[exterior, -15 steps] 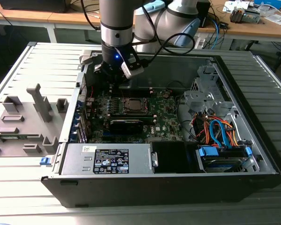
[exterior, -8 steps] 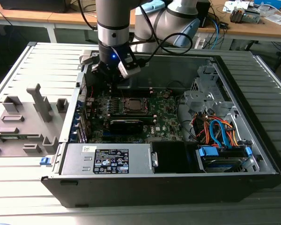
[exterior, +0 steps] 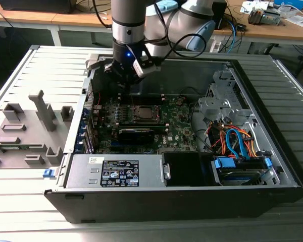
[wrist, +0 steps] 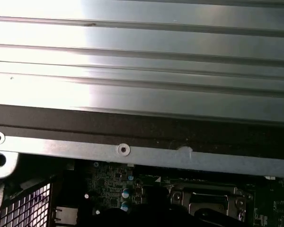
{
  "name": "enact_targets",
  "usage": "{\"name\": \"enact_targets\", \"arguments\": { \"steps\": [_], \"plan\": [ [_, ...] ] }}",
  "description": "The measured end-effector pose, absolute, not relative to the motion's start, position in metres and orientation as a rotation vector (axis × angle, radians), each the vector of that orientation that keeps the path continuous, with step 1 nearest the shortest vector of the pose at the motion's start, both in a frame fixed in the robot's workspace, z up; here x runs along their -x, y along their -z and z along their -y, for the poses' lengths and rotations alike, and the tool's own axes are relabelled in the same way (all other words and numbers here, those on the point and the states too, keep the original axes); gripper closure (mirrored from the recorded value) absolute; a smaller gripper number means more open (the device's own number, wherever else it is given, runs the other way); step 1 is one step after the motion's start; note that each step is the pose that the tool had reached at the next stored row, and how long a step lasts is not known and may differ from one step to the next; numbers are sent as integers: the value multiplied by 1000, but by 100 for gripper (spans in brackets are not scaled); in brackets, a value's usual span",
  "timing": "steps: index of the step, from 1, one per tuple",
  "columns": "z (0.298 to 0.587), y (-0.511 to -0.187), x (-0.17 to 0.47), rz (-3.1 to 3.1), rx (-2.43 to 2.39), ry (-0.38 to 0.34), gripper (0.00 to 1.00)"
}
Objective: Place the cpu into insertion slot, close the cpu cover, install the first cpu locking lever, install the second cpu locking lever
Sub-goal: 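Install the first cpu locking lever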
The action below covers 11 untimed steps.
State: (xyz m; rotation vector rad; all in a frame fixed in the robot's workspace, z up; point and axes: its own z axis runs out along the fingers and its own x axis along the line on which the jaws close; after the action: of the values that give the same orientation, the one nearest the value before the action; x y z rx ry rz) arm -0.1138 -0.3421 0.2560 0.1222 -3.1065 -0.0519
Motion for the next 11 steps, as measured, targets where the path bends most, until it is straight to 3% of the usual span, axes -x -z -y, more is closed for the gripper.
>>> {"name": "enact_targets", "arguments": {
  "steps": [11],
  "plan": [
    [342,-256,108,3107,-122,52,89]
  ]
}}
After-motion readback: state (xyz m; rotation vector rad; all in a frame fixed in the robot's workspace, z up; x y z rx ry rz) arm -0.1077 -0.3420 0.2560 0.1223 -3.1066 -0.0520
